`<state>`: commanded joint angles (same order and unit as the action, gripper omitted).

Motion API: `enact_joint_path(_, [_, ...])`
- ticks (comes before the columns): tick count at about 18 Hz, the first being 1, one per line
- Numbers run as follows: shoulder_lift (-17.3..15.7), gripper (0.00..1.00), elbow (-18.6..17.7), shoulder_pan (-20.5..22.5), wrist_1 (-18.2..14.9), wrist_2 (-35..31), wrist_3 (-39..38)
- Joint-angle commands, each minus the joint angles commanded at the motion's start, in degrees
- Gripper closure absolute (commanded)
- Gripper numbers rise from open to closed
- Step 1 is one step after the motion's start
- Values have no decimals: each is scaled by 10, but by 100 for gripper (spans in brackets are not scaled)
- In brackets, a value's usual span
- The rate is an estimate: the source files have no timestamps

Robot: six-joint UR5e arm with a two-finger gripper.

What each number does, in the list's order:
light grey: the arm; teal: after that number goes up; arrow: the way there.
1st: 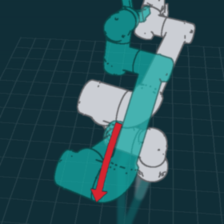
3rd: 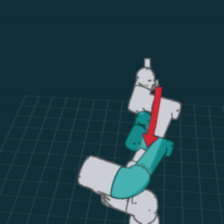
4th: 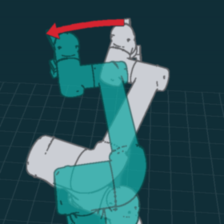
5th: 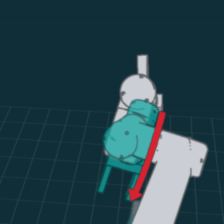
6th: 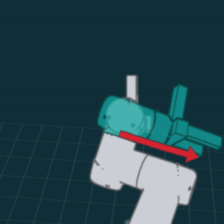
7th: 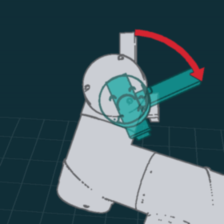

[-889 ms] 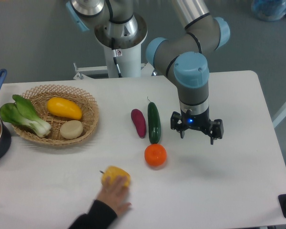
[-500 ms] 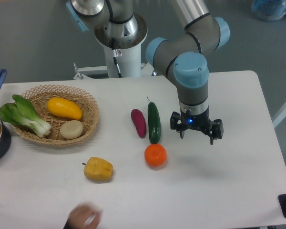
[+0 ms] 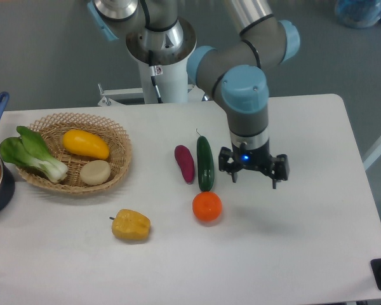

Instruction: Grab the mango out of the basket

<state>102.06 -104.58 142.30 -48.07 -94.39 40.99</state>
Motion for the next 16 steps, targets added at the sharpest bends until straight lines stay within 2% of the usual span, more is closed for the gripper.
enact_joint_path(2, [-7, 0, -18, -23, -11, 0, -83])
enact_joint_path(4, [-8, 0, -22, -57, -11, -3, -107])
enact_joint_path(6, [-12, 0, -25, -84, -7, -3, -109])
enact_joint_path(11, [-43, 0, -34, -185, 0, 2, -94])
enact_joint_path(13, [-43, 0, -34, -222, 18, -1, -99])
enact_joint_path(14, [-44, 0, -40, -228, 23, -1, -93])
enact_joint_path(15, [-44, 0, -42, -236, 20, -3, -81])
enact_joint_path(16, [-48, 0, -43, -246, 16, -3, -24])
